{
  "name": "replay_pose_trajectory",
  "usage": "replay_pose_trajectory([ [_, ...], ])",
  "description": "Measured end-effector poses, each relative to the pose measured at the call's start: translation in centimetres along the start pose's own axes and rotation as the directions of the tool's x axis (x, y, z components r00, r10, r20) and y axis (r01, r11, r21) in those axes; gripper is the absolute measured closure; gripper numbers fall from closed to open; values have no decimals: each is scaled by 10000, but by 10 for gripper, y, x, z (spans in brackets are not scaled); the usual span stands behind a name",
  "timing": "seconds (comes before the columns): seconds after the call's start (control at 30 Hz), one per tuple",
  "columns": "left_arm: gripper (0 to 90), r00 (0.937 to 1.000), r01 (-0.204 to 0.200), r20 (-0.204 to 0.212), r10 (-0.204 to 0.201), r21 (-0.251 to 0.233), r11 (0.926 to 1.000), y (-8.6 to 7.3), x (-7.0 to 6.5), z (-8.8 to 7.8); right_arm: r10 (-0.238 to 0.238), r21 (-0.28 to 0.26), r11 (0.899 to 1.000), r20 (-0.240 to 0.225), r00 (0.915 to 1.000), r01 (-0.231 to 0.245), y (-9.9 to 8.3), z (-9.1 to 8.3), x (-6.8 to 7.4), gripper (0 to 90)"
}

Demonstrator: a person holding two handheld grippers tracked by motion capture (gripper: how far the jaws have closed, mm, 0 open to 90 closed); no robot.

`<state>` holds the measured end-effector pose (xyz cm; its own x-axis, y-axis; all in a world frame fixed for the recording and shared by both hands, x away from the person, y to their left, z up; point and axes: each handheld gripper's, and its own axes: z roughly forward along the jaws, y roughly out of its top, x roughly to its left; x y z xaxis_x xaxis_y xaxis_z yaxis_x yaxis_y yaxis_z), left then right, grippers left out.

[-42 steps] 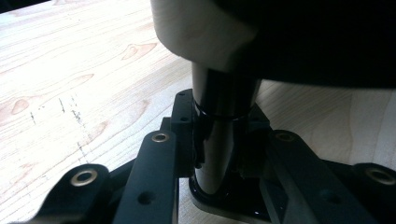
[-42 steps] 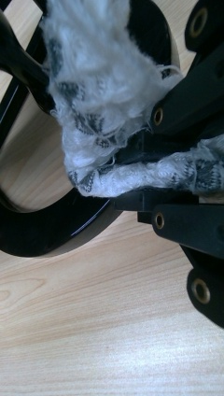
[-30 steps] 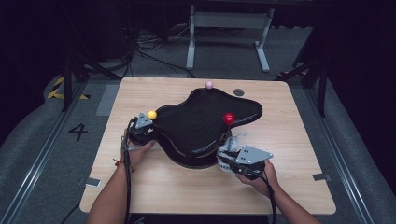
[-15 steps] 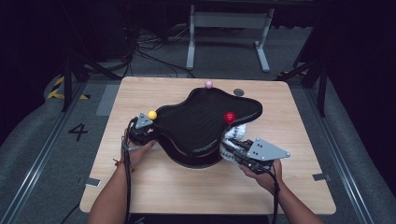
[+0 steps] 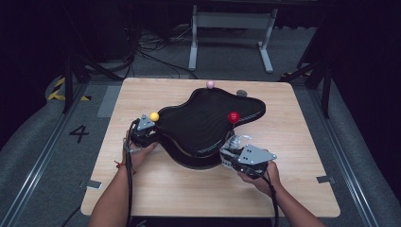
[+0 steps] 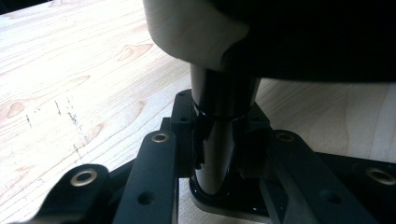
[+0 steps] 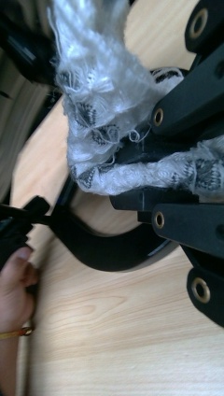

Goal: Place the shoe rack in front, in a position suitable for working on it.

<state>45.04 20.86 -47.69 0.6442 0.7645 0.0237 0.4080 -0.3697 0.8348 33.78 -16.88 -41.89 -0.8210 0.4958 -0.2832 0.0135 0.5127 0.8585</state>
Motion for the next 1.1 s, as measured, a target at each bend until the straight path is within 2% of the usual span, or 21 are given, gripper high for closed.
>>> replay_pose_trajectory([
  [0.3, 740, 9999, 68, 140, -69, 26, 10000, 0, 0, 1, 139, 686, 9976, -148, 9998, -129, -16, 17, -2, 799],
  [0.37, 740, 9998, 39, 183, -40, 54, 10000, 1, 1, 1, 305, 816, 9962, -197, 9993, -288, -20, 21, -4, 799],
  [0.43, 741, 9998, 3, 201, -4, 86, 10000, 1, 1, 1, 343, 1122, 9932, -171, 9993, -322, -26, 30, -7, 800],
  [0.67, 741, 9997, 13, 258, -14, 53, 10000, 1, 0, 2, 599, 1339, 9893, -101, 9982, -580, -34, 40, -14, 800],
  [0.7, 741, 9995, -182, 240, 181, 62, 9998, 2, 1, 2, 683, 1317, 9890, -58, 9976, -669, -35, 40, -16, 799],
  [0.73, 740, 9995, -182, 240, 181, 62, 9998, 2, 1, 2, 683, 1317, 9890, -58, 9976, -669, -35, 40, -16, 799],
  [0.77, 741, 9996, 5, 269, -7, 75, 10000, 2, -1, 3, 674, 1257, 9898, -9, 9977, -667, -33, 38, -18, 799],
  [0.9, 740, 9995, -114, 279, 112, 74, 9999, 2, -1, 4, 698, 951, 9929, 151, 9974, -710, -27, 31, -22, 799],
  [0.97, 741, 9994, -12, 338, 10, 61, 10000, 2, -2, 4, 674, 551, 9961, 373, 9970, -694, -20, 24, -26, 799],
  [1.1, 740, 9992, -110, 383, 107, 98, 9999, 3, -3, 5, 720, -8, 9974, 681, 9951, -721, -7, 12, -32, 798],
])
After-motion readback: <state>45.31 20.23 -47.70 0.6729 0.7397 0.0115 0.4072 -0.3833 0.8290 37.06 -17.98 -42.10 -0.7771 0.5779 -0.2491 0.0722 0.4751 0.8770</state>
